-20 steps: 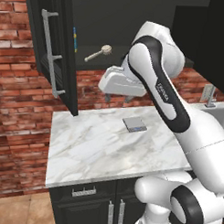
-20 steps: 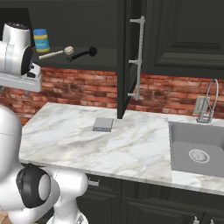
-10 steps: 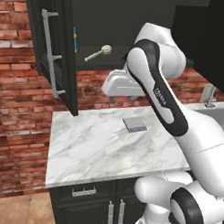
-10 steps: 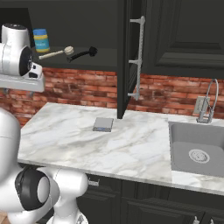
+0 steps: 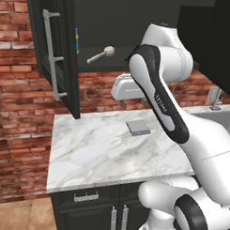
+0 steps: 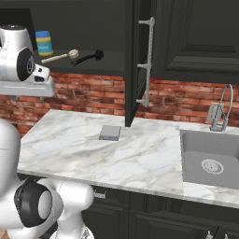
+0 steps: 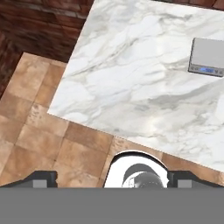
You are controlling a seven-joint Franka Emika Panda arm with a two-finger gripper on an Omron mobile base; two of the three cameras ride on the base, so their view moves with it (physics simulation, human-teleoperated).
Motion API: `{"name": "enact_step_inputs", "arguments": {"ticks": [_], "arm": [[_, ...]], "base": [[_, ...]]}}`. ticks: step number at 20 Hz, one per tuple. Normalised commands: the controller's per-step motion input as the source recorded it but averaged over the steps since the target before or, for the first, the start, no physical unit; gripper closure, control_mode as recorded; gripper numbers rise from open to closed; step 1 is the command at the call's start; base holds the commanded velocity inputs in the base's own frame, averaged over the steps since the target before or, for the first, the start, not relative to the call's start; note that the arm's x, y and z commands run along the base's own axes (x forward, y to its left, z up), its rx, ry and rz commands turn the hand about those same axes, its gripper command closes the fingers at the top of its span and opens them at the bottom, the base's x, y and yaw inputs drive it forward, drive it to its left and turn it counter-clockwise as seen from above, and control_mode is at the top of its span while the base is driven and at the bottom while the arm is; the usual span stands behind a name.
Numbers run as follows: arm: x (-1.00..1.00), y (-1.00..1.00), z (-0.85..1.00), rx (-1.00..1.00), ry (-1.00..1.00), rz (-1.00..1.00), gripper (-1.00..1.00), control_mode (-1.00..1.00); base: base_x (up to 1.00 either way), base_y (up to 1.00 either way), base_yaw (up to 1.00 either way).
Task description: Pick the dish brush and dish brush from the cabinet and place them on the counter.
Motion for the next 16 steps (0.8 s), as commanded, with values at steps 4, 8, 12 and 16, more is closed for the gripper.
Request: {"name": "enact_step_inputs", "arguments": {"ticks": [4,8,12,16], "arm": [[0.01,-0.16,0.02,-0.08,0.0,-0.11,-1.0,-1.0],[0.03,-0.13,0.03,-0.07,0.0,-0.11,-1.0,-1.0],[0.0,-0.15,0.01,-0.06,0.0,-0.1,-1.0,-1.0],[0.03,-0.12,-0.02,-0.03,0.01,-0.07,-1.0,-1.0]], "base": [[0.0,0.0,0.0],[0.0,0.0,0.0],[0.0,0.0,0.0],[0.0,0.0,0.0]]}}
